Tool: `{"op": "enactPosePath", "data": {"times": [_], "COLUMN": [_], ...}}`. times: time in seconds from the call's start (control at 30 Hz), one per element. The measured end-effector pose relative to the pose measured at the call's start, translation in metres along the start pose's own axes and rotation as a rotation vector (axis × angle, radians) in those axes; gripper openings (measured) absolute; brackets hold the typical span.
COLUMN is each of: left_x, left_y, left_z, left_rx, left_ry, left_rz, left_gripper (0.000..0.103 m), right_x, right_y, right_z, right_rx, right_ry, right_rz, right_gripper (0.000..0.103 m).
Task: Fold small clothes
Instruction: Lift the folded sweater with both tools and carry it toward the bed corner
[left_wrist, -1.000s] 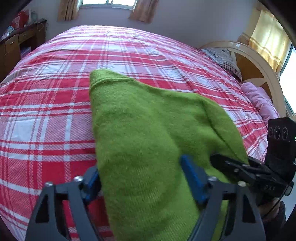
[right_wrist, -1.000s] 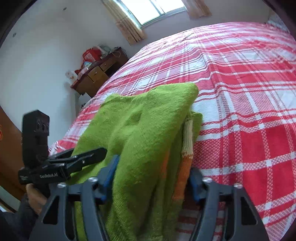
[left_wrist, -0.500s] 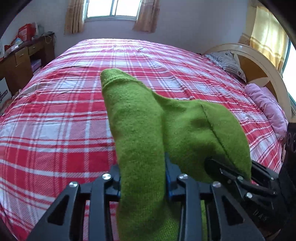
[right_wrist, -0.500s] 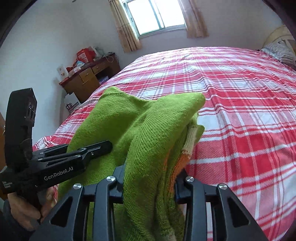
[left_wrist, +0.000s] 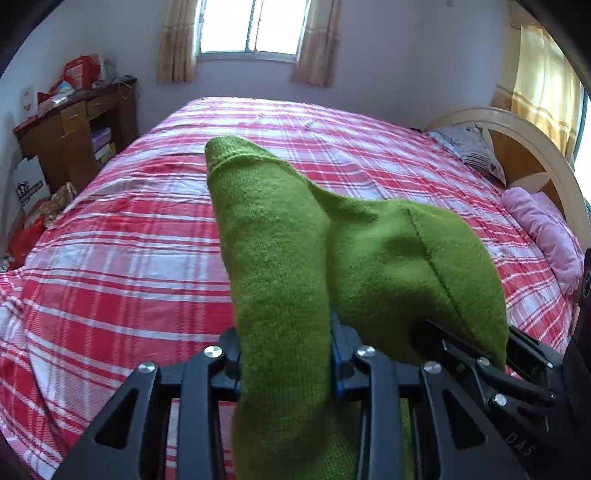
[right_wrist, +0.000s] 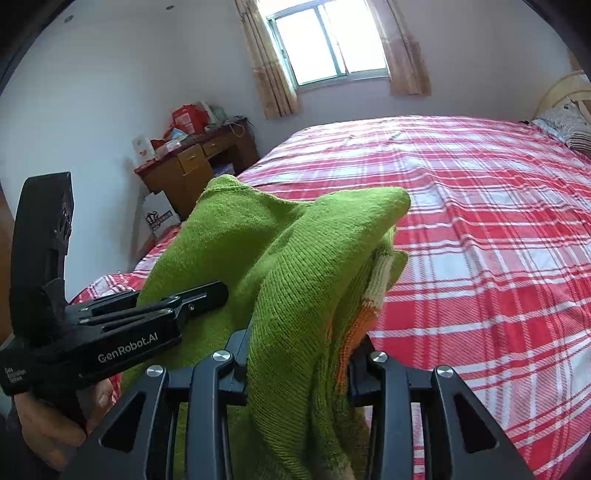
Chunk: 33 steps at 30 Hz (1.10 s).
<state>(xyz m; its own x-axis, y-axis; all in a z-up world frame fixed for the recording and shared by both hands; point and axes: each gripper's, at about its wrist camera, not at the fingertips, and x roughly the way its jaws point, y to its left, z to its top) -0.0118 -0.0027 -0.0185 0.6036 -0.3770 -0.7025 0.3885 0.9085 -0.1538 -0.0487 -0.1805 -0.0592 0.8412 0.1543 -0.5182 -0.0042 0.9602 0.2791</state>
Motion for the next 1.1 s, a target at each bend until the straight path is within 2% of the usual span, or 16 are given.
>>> {"op": "enactPosePath", "data": {"times": [0.33, 0.7, 1.1], "left_x": [-0.015, -0.024, -0.033], "left_y": [0.032, 0.055, 0.099], "left_z": [-0.009, -0.013, -0.019], "left_rx": [-0.055, -0.083, -0.162], "left_ry": [-0.017, -0.027, -0.018], "left_rz": [0.041, 0.064, 0.098], "left_gripper": [0.034, 0.034, 0.034], "right_x": [0.009, 0.017, 0.038], "right_y": [0.04, 0.064, 0.1], "right_z": [0.001, 0.0, 0.001], "right_rx": [-0.035, -0.048, -0.101], "right_ry": [0.004, 0.012, 0.051], "right_rz": [0.043, 0.067, 0.122], "right_gripper": [0.036, 0.036, 0.036]}}
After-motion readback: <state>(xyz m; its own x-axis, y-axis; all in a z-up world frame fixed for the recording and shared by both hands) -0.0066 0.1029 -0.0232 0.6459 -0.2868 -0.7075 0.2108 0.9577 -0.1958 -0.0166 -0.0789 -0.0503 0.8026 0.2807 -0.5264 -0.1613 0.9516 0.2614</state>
